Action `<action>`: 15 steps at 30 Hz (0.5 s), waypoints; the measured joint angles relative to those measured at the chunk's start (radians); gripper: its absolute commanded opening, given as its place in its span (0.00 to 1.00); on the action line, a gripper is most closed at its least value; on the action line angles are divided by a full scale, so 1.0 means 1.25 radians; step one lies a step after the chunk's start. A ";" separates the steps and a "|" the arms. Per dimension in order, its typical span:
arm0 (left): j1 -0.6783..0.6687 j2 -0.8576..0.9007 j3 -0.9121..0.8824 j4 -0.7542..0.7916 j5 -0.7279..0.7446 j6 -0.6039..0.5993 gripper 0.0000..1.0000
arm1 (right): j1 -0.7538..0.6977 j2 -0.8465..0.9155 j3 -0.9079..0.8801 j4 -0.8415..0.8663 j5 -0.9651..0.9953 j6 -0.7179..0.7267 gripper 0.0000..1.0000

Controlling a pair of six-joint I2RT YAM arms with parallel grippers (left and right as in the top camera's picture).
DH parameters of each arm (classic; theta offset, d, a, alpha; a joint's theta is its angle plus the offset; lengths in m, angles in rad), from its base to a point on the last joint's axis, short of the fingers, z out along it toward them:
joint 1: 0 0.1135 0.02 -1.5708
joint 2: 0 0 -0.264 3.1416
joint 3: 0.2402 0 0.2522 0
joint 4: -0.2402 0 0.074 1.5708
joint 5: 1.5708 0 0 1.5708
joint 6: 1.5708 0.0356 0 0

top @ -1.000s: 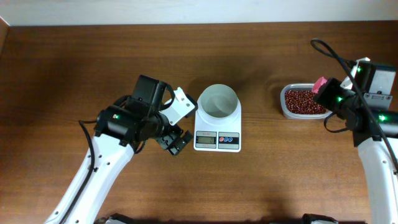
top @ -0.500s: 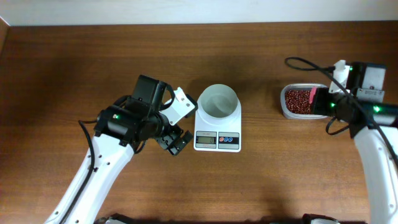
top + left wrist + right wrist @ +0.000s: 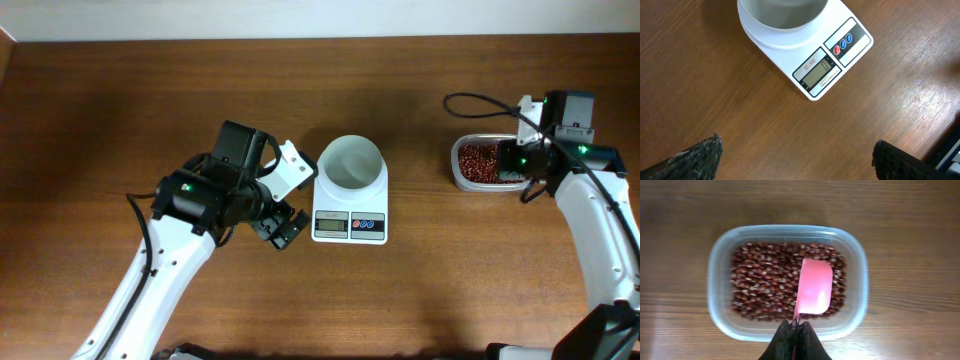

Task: Scoop and weigh 50g on scale
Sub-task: 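Lower the scoop into the red beans with the right gripper, then drag the pink scoop through the beans to fill it, right gripper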

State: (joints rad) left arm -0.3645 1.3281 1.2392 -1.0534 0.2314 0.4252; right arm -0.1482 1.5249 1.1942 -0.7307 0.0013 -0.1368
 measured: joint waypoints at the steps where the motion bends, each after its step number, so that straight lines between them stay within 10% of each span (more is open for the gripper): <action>1: 0.000 0.000 0.000 0.000 0.000 0.000 0.99 | 0.000 0.001 0.000 0.000 0.012 -0.010 0.04; 15: 0.000 0.000 0.000 0.000 0.000 0.000 0.99 | 0.000 0.092 0.000 -0.013 -0.009 -0.038 0.04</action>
State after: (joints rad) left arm -0.3645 1.3277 1.2392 -1.0534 0.2314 0.4252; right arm -0.1482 1.6402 1.1942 -0.7467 -0.0097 -0.1837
